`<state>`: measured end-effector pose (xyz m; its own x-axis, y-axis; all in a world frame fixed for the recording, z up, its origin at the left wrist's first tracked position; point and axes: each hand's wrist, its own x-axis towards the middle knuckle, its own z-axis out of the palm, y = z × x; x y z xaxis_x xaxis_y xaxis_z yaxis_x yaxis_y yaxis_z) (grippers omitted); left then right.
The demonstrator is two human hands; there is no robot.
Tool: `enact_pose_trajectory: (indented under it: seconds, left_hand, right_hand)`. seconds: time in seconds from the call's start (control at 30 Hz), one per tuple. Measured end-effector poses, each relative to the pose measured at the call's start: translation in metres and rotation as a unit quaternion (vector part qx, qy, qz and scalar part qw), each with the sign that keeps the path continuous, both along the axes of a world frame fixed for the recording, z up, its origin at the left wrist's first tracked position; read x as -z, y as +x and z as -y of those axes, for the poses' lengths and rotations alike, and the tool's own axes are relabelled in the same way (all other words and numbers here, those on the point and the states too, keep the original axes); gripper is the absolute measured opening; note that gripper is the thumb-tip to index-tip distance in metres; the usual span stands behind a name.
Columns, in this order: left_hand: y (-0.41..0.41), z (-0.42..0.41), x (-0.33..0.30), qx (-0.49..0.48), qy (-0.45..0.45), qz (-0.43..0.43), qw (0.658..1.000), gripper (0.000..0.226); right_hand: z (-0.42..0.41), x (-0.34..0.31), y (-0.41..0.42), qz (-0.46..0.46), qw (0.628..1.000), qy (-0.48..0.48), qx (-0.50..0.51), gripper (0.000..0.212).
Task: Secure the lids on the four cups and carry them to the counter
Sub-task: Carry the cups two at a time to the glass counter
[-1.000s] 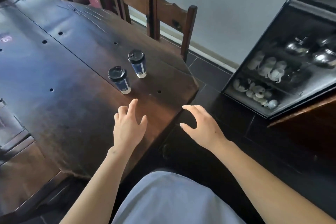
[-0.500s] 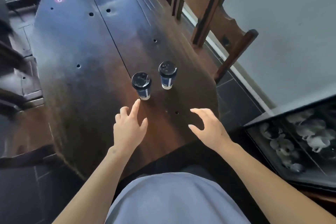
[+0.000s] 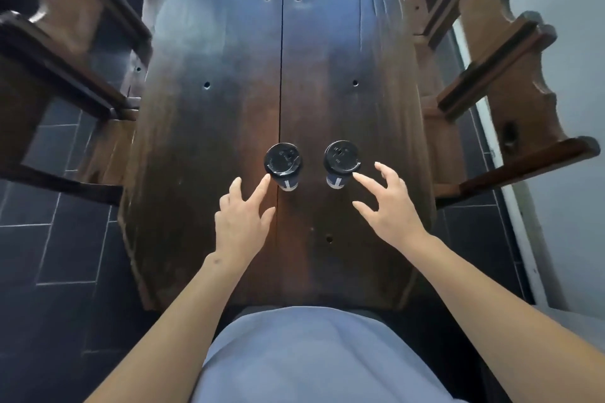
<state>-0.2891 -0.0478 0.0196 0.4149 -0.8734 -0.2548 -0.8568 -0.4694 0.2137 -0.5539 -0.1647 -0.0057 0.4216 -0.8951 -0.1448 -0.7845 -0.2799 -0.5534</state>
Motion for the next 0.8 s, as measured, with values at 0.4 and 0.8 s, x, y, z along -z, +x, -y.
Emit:
enact_pose_trajectory:
  seconds: [0.4,0.8]
  left_hand:
    - [-0.010,0.052,0.025,-0.049,-0.005,-0.137,0.989,0.066]
    - [0.022,0.100,0.059,0.020,-0.105,-0.142,0.984,0.052]
  right_hand:
    - [0.075,0.042,0.007,0.009,0.989,0.095,-0.114,0.074]
    - [0.108,0.065,0.030,0.064,0.992,0.081,-0.070,0.079]
